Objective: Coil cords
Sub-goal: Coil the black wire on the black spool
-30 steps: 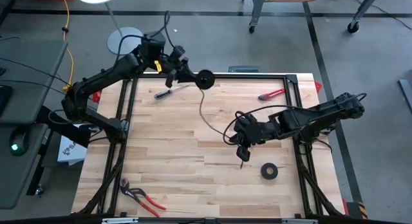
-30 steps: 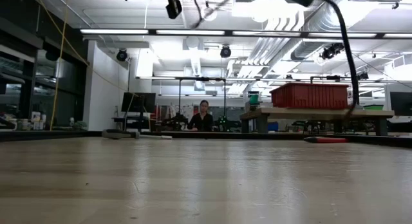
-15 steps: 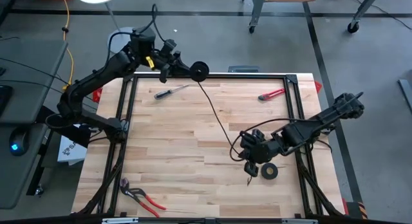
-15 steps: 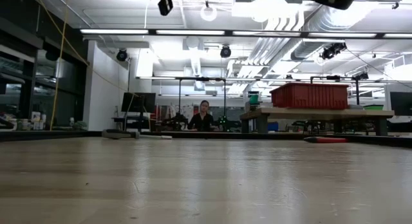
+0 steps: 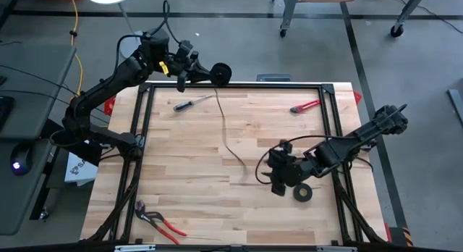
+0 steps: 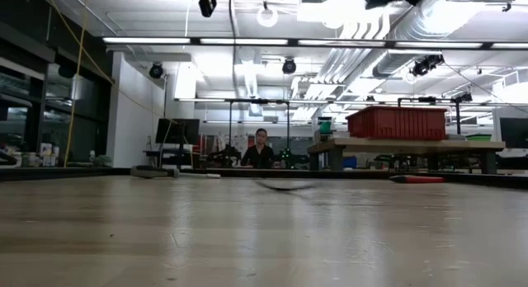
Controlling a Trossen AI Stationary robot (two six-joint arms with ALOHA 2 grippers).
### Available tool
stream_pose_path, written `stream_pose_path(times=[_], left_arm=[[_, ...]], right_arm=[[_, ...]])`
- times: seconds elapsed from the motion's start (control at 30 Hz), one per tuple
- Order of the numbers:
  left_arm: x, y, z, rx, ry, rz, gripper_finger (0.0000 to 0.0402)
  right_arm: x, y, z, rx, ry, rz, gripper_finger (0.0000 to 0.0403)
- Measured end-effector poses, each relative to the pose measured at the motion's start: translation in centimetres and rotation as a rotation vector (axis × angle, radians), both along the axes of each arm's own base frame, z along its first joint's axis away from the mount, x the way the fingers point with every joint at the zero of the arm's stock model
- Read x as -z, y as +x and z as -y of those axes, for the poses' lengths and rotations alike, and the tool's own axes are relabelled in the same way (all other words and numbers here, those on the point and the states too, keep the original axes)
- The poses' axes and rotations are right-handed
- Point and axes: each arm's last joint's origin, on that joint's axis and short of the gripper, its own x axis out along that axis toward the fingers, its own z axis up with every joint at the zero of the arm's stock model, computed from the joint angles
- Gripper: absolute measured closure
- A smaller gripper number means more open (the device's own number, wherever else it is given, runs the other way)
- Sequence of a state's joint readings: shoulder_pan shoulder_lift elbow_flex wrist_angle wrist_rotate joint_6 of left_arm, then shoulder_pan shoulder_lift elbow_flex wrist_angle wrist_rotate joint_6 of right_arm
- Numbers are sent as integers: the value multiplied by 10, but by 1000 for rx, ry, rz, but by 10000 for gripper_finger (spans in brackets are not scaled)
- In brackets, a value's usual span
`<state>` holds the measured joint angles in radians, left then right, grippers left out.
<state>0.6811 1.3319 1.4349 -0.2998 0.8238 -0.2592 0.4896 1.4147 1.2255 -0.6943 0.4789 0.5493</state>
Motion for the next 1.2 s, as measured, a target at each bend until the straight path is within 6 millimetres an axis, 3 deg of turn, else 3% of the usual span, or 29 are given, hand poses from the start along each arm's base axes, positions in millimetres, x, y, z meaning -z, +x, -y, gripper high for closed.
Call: stream_pose_path(times=[0.13, 0.27, 0.43, 0.57, 0.77, 1.0, 1.2], left_arm=[[-1, 3, 4, 15, -5, 4, 401], [-4, 10, 16, 62, -21, 22, 401], [-15, 17, 30, 119, 1, 109, 401], [-23, 19, 36, 141, -16, 163, 402], [-34, 19, 42, 180, -29, 245, 402], [-38, 20, 45, 204, -46, 275, 401], [-39, 19, 45, 197, -24, 291, 402]], right_arm=[[-16, 15, 15, 145, -213, 200, 205], [-30, 38, 57, 331, -239, 342, 204], [-49, 58, 99, 324, -254, 499, 204], [-55, 66, 120, 277, -251, 571, 204], [-46, 78, 133, 125, -188, 572, 203], [-36, 89, 148, 219, -270, 566, 203], [-40, 90, 148, 161, -239, 608, 203]])
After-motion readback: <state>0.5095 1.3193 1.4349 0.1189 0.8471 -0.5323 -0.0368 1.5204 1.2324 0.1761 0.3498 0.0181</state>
